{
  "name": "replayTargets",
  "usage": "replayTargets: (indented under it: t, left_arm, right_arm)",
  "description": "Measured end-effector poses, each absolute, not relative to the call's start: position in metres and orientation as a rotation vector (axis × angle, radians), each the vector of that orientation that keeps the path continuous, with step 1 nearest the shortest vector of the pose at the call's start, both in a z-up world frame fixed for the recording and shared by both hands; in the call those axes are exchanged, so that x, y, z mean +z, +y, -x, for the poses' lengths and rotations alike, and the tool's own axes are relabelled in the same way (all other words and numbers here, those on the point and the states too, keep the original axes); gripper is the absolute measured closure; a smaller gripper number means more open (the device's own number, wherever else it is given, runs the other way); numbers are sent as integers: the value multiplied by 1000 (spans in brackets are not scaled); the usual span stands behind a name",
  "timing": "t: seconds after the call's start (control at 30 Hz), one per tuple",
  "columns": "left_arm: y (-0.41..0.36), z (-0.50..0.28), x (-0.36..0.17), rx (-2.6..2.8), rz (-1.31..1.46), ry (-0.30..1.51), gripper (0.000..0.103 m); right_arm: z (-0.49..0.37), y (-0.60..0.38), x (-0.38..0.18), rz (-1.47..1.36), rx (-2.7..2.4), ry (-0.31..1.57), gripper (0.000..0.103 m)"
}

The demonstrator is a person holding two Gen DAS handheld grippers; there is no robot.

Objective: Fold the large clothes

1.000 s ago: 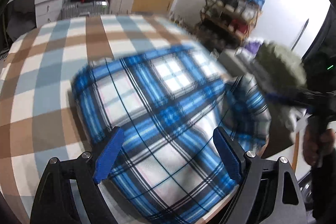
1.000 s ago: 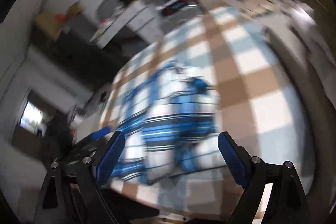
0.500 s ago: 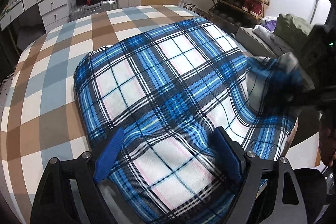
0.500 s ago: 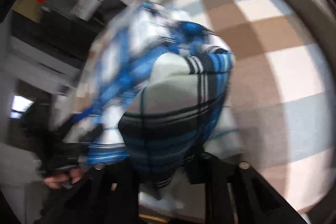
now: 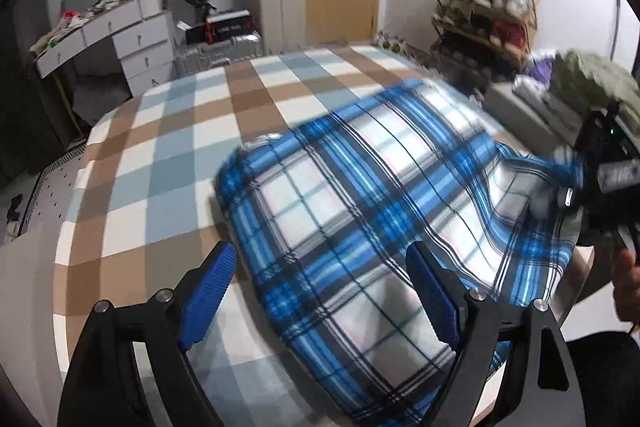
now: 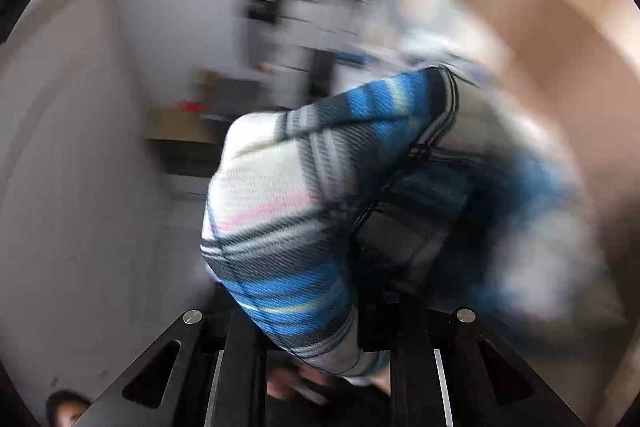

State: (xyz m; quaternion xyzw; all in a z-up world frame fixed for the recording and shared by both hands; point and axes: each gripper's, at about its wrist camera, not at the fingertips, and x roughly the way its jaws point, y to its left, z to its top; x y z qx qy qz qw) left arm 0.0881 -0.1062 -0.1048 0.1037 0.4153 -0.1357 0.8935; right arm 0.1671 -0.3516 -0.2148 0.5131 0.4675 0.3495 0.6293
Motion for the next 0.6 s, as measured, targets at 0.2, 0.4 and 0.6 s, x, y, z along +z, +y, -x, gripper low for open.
replayTargets:
  t: [0.2, 0.4, 0.6]
  left_arm:
    - [-129, -85, -113, -249, -396, 815, 19]
    - [-130, -90, -117, -253, -376, 841, 19]
    - [-135, -86, -119, -245, -395, 845, 19]
  right_arm:
    - [-130, -376, -189, -713, 530, 1261, 40]
    - [-134, -344, -93, -184, 425, 1033, 34]
    - [-171, -285, -115, 109, 402, 1079, 30]
